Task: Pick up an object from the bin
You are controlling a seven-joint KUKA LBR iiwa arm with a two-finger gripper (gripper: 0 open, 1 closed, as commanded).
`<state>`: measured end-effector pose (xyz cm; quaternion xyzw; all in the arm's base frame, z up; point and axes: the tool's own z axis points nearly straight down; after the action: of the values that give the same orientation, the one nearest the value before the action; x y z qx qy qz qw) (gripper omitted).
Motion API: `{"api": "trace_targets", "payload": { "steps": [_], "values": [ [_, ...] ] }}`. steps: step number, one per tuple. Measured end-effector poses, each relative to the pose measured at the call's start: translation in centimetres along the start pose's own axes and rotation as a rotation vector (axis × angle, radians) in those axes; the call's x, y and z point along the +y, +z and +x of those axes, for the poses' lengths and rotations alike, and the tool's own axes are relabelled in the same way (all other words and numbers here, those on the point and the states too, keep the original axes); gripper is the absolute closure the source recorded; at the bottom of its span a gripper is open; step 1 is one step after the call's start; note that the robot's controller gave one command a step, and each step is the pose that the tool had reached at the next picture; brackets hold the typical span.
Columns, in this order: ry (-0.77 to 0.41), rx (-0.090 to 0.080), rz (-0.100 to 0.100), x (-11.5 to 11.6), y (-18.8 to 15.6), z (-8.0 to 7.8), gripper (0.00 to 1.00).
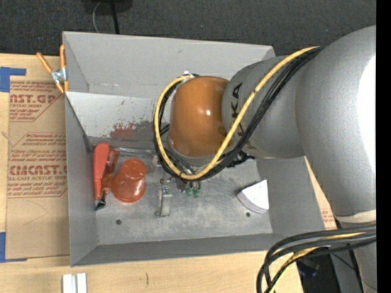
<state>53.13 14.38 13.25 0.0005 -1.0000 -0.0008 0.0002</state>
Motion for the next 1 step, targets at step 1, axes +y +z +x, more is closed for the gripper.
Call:
{"api": "trace_targets", "payload": {
  "steps": [1],
  "values": [
    [-0.044, -0.006, 0.001, 1.88, 2.07, -1.03, 0.0]
  ]
}}
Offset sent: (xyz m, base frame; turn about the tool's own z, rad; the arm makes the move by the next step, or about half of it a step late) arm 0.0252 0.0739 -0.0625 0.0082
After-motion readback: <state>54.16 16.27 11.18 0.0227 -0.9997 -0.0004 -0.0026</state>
